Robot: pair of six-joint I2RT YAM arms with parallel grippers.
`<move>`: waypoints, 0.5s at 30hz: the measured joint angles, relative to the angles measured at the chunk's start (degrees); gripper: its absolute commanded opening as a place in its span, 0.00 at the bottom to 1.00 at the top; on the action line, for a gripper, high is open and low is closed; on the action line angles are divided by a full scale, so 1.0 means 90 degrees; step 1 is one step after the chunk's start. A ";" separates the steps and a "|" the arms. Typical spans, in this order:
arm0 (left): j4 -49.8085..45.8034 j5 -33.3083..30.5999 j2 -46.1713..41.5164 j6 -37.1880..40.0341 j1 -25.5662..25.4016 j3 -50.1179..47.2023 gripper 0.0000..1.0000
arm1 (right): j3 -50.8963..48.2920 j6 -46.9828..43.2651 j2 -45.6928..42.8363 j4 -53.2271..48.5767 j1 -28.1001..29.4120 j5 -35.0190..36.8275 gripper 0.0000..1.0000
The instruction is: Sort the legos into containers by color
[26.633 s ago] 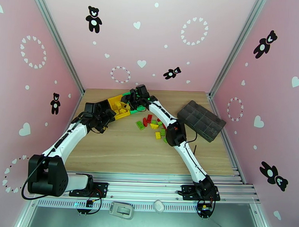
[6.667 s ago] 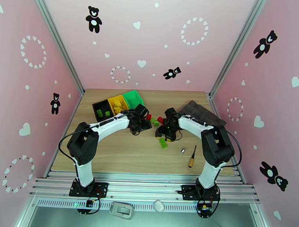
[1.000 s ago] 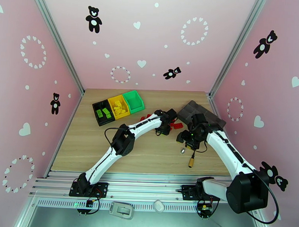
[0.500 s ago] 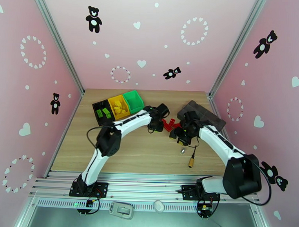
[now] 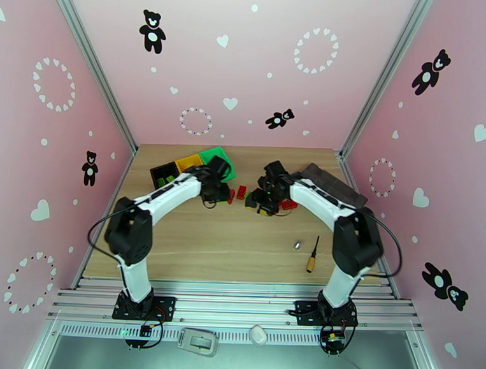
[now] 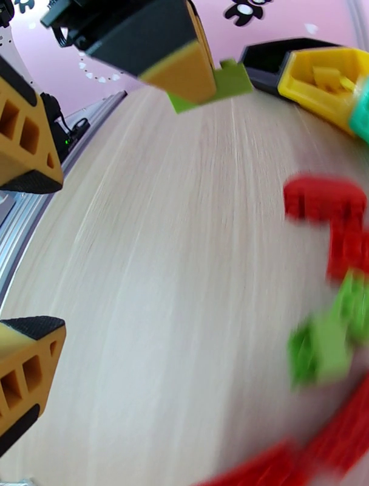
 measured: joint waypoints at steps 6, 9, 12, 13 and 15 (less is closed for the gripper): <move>-0.0005 -0.0002 -0.0619 0.0000 0.0954 -0.0471 0.26 | 0.1311 -0.0073 0.0908 -0.0158 0.0401 -0.0175 0.57; -0.0058 -0.0007 -0.0748 0.0005 0.1508 -0.0561 0.26 | 0.1751 -0.0119 0.1180 -0.0296 0.0505 -0.0243 0.58; -0.0109 -0.0007 -0.0750 0.0032 0.1999 -0.0559 0.26 | 0.2045 -0.0221 0.1348 -0.0478 0.0515 -0.0265 0.57; -0.0155 -0.0015 -0.0748 0.0044 0.2142 -0.0551 0.26 | 0.2115 -0.0240 0.1384 -0.0537 0.0510 -0.0262 0.57; -0.0277 -0.0027 -0.0707 0.0085 0.2412 -0.0449 0.26 | 0.2259 -0.0325 0.1445 -0.0670 0.0503 -0.0257 0.57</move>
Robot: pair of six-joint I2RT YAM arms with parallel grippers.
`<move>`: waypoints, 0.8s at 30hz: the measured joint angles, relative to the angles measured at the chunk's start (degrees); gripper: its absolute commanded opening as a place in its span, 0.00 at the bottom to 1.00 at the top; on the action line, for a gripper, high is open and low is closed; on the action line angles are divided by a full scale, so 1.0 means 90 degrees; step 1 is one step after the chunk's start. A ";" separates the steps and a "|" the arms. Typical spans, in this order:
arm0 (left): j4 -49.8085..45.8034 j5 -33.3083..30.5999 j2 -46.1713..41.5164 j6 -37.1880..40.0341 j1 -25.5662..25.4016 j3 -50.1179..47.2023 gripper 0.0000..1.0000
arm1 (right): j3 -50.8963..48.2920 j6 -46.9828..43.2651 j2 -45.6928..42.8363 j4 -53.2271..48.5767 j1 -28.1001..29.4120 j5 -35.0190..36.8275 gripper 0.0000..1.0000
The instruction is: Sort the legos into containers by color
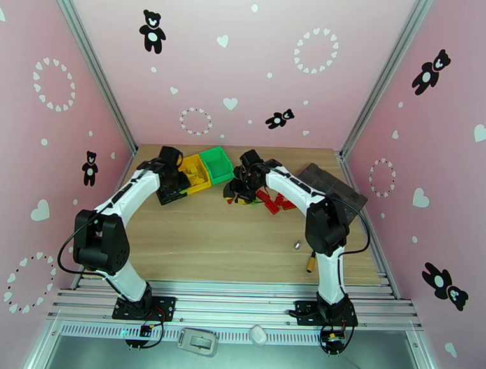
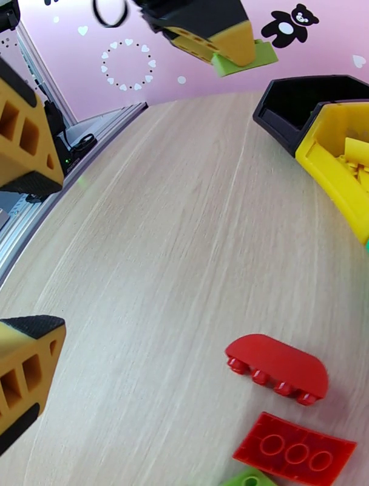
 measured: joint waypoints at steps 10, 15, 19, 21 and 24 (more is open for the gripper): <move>-0.0369 -0.0095 0.1207 0.0194 0.0748 0.1282 0.27 | 0.0136 -0.0347 0.0053 -0.0500 -0.0189 0.0192 0.57; -0.0629 -0.0221 0.1892 0.0296 0.0911 0.2040 0.60 | 0.0136 -0.0464 0.0053 -0.0668 -0.0476 0.0362 0.57; -0.0770 -0.0250 0.2047 0.0386 0.0940 0.2310 0.70 | 0.0136 -0.0529 0.0053 -0.0804 -0.0682 0.0554 0.57; -0.0782 -0.0248 0.2030 0.0403 0.0933 0.2322 0.71 | 0.0136 -0.0568 0.0053 -0.0872 -0.0755 0.0680 0.58; -0.0797 -0.0255 0.1991 0.0406 0.0843 0.2283 0.72 | 0.0136 -0.0631 0.0053 -0.0976 -0.0784 0.0894 0.59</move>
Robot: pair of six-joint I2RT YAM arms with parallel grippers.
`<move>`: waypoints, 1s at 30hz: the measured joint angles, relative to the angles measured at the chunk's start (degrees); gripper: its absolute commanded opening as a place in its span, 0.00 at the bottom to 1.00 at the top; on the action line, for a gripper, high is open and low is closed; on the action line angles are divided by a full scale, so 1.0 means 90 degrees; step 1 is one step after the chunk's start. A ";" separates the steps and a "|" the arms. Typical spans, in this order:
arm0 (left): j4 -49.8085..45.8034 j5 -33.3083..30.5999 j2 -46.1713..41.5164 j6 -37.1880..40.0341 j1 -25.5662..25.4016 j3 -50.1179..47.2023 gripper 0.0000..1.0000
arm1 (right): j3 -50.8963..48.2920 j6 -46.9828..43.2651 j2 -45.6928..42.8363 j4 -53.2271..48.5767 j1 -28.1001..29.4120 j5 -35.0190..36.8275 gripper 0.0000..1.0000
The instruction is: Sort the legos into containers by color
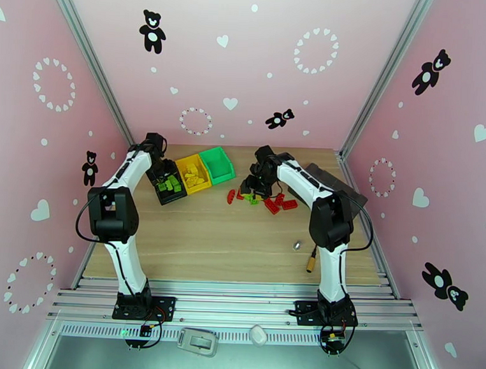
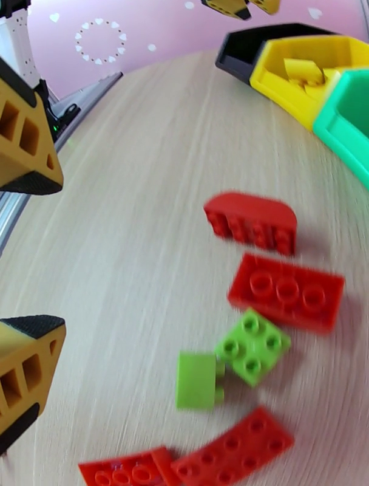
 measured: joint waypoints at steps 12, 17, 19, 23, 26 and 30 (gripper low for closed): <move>0.0743 0.0515 -0.1234 -0.0707 -0.1812 -0.1792 0.75 | 0.0005 -0.0440 0.0126 -0.0381 0.0000 0.0840 0.60; 0.1632 0.1064 -0.1333 -0.1591 -0.2450 -0.2817 0.75 | 0.0083 -0.0566 0.0389 -0.0454 0.0015 0.1100 0.59; 0.1933 0.1243 -0.1333 -0.1916 -0.2574 -0.3157 0.76 | 0.0185 -0.0600 0.0527 -0.0493 0.0036 0.1190 0.58; 0.2293 0.1430 -0.1333 -0.2365 -0.2618 -0.3492 0.76 | 0.0464 -0.0682 0.0826 -0.0588 0.0129 0.1365 0.56; 0.2409 0.1486 -0.1336 -0.2487 -0.2608 -0.3519 0.77 | 0.0665 -0.0726 0.1027 -0.0634 0.0177 0.1474 0.54; 0.2497 0.1523 -0.1394 -0.2543 -0.2591 -0.3526 0.77 | 0.0894 -0.0760 0.1299 -0.0709 0.0209 0.1610 0.54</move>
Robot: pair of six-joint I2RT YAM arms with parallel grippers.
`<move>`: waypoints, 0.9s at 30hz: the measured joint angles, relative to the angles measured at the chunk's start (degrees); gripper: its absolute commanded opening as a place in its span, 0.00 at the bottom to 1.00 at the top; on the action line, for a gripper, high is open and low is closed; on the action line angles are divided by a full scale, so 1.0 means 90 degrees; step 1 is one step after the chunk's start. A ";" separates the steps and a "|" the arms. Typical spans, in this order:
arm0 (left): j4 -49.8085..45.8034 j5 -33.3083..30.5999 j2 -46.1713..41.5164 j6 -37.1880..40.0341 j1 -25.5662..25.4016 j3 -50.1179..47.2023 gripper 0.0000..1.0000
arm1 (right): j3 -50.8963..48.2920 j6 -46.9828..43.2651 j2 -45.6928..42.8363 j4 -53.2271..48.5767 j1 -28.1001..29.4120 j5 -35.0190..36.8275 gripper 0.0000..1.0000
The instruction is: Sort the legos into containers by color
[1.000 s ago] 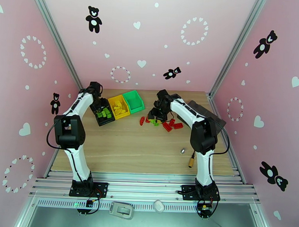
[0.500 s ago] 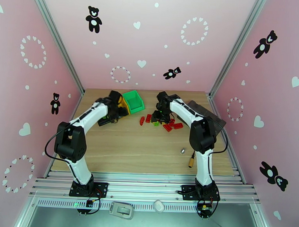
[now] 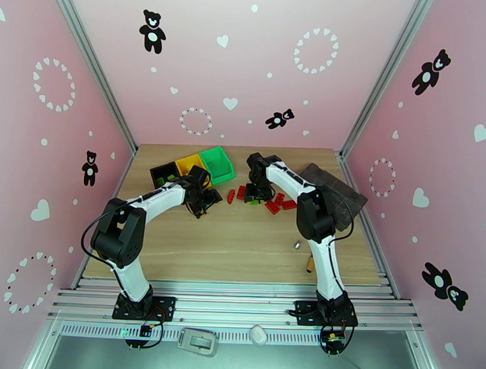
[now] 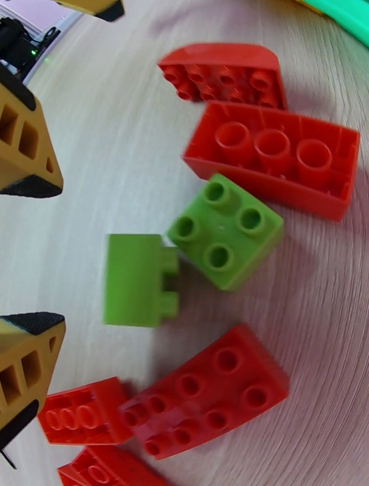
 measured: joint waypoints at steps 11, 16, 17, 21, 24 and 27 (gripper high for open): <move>0.0070 0.0002 -0.0170 -0.0044 0.0155 -0.0100 0.77 | 0.0767 -0.0068 0.0656 -0.0214 -0.0005 0.0211 0.53; 0.0066 0.0005 -0.0175 -0.0044 0.0160 -0.0100 0.77 | 0.0860 -0.0075 0.0775 -0.0238 -0.0007 0.0306 0.49; 0.0058 0.0002 -0.0175 -0.0044 0.0160 -0.0100 0.77 | 0.0860 -0.0075 0.0780 -0.0243 -0.0012 0.0306 0.47; 0.0046 0.0005 -0.0175 -0.0044 0.0160 -0.0092 0.77 | 0.0879 -0.0119 0.0782 -0.0257 -0.0017 0.0323 0.42; 0.0029 0.0022 -0.0175 -0.0044 0.0160 -0.0073 0.77 | 0.0896 -0.0129 0.0782 -0.0260 -0.0019 0.0321 0.39; -0.0007 0.0022 -0.0175 -0.0041 0.0165 0.0000 0.77 | 0.0908 -0.0112 0.0782 -0.0262 -0.0019 0.0304 0.34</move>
